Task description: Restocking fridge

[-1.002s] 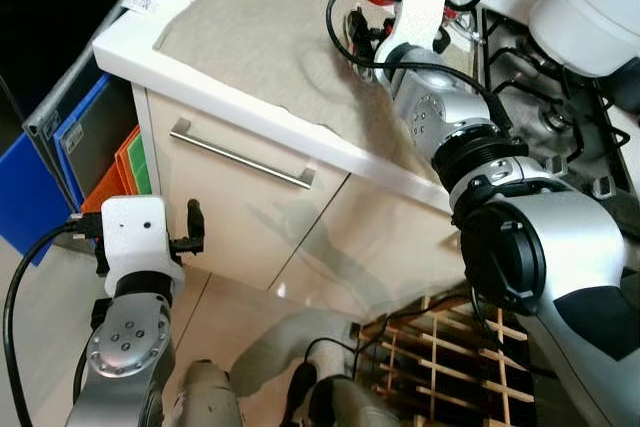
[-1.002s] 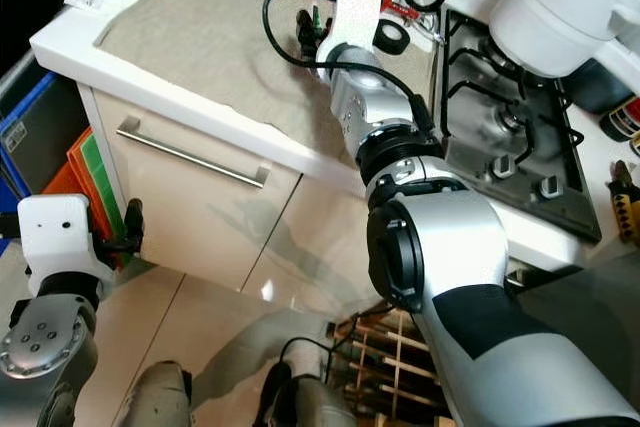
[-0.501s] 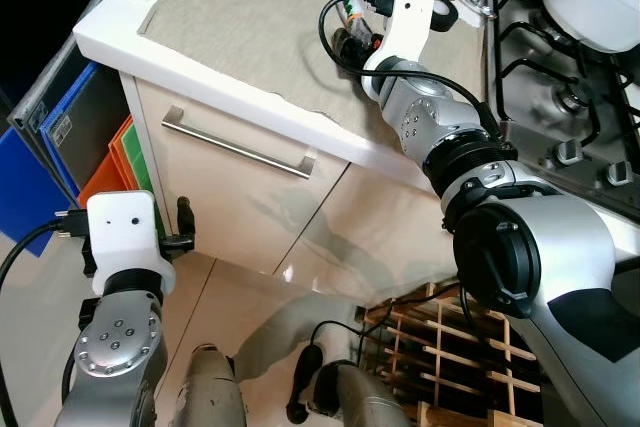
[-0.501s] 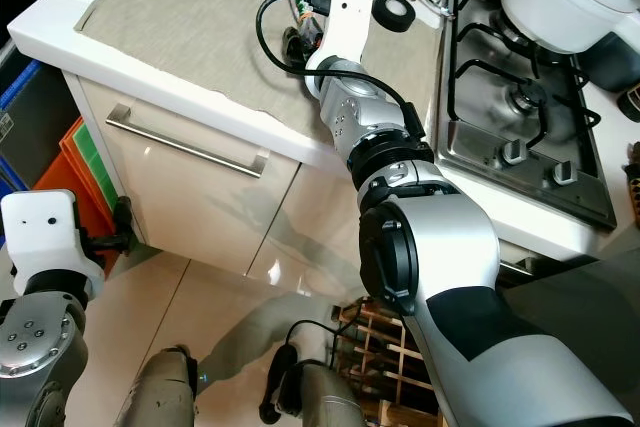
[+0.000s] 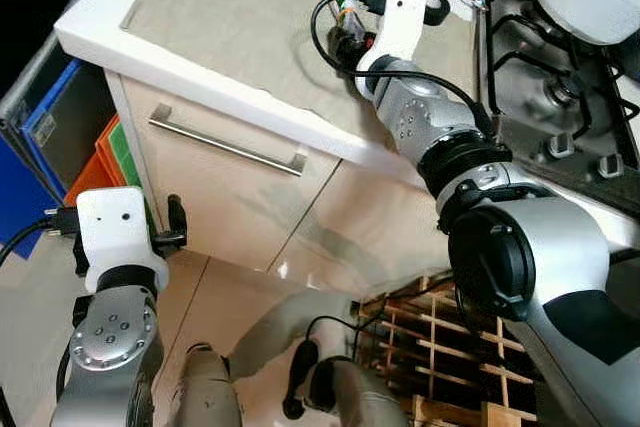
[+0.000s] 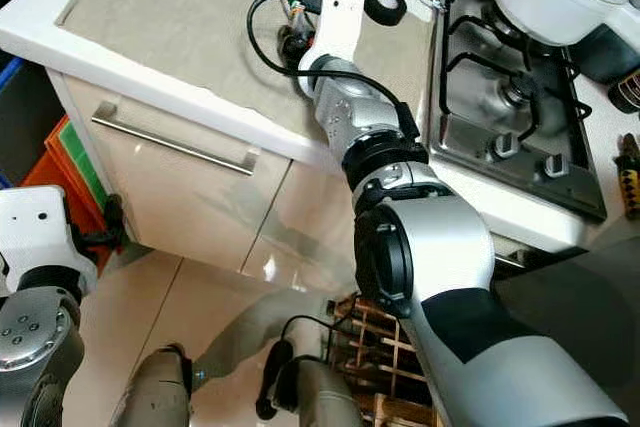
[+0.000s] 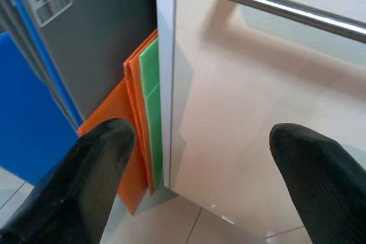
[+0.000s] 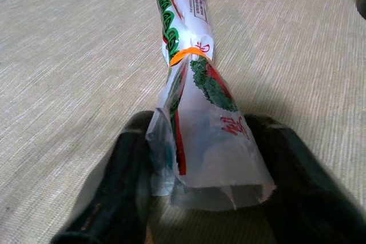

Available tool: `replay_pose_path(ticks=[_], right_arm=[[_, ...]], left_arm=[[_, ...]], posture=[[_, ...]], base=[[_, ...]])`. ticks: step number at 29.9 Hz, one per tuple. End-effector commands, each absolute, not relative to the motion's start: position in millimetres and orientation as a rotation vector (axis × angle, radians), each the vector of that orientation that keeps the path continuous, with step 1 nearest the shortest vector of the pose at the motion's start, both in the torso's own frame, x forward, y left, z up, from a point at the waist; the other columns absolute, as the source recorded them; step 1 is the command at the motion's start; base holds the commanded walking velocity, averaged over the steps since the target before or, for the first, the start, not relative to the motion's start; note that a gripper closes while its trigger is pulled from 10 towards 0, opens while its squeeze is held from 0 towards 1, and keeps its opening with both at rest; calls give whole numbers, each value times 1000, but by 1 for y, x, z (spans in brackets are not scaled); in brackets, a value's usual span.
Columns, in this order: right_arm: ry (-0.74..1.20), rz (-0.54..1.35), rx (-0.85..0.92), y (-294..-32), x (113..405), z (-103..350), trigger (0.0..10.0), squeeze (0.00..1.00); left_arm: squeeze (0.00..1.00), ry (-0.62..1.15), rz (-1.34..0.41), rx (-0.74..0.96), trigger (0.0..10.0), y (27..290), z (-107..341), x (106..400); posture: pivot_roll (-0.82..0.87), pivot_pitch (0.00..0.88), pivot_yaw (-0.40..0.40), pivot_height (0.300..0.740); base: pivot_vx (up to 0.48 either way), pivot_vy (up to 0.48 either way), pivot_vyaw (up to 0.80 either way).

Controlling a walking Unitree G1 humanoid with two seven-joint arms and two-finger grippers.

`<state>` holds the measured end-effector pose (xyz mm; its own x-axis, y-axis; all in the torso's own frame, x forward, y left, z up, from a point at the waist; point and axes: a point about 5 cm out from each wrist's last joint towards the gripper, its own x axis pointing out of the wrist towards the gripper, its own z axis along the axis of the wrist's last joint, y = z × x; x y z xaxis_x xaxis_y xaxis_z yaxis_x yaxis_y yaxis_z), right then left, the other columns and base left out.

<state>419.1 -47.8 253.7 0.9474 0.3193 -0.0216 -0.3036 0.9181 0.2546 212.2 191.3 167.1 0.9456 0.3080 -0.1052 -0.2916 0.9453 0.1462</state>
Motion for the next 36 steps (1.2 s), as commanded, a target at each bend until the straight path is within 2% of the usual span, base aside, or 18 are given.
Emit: replay_pose_path(ticks=[1, 3, 6, 8, 9, 16, 18, 19, 23, 24, 26, 28, 31, 35, 36], right_arm=[[128, 333, 200, -49, 416, 230, 0, 0], [108, 348, 128, -47, 415, 228, 0, 0], [130, 361, 141, -45, 413, 221, 0, 0], [108, 374, 127, -43, 412, 220, 0, 0], [62, 388, 101, -41, 411, 222, 0, 0], [-46, 409, 77, -36, 411, 236, 0, 0], [-168, 404, 50, -39, 411, 254, 0, 0], [-168, 404, 50, -39, 411, 254, 0, 0], [-282, 355, 51, -55, 410, 257, 0, 0], [-360, 331, 27, -63, 406, 257, 0, 0], [-412, 317, 9, -68, 403, 257, 0, 0], [-521, 221, -49, -90, 393, 255, 0, 0], [-583, 155, -84, -104, 385, 256, 0, 0], [-644, 86, -119, -118, 373, 256, 0, 0], [-641, 36, -119, -129, 365, 249, 0, 0]], left_arm=[[0, 137, 306, 124, 10000, 188, 166, 211], [0, 140, 309, 114, 10000, 188, 166, 210], [0, 160, 320, 59, 10000, 187, 162, 210], [0, 147, 308, 118, 10000, 186, 163, 211], [0, 132, 289, 200, 10000, 184, 162, 213], [0, 114, 244, 205, 10000, 179, 162, 224], [0, 77, 225, 222, 10000, 178, 167, 237], [0, 77, 225, 222, 10000, 178, 167, 237], [0, 67, 197, 193, 10000, 176, 165, 254], [0, 49, 188, 182, 10000, 175, 166, 258], [0, 38, 182, 176, 10000, 174, 167, 261], [0, 21, 162, 146, 10000, 173, 169, 273], [0, 1, 121, 161, 10000, 170, 171, 283], [0, -28, 61, 175, 10000, 163, 174, 290], [0, -65, 19, 153, 10000, 159, 178, 291]], posture=[[484, 318, -289, 740], [479, 318, -288, 740], [465, 323, -291, 740], [452, 327, -291, 740], [443, 321, -289, 740], [424, 276, -269, 740], [420, 248, -260, 740], [420, 248, -260, 740], [378, 176, -234, 740], [366, 161, -226, 740], [359, 155, -222, 740], [320, 121, -201, 740], [272, 82, -159, 740], [261, 67, -147, 740], [254, 48, -128, 740]], base=[[0, 0, 0], [0, 0, 0], [0, 0, 0], [0, 0, 0], [0, 0, 0], [0, 0, 0], [0, 0, 0], [0, 0, 0], [0, 0, 0], [0, 0, 0], [0, 0, 0], [0, 0, 0], [0, 0, 0], [0, 0, 0], [0, 0, 0]])
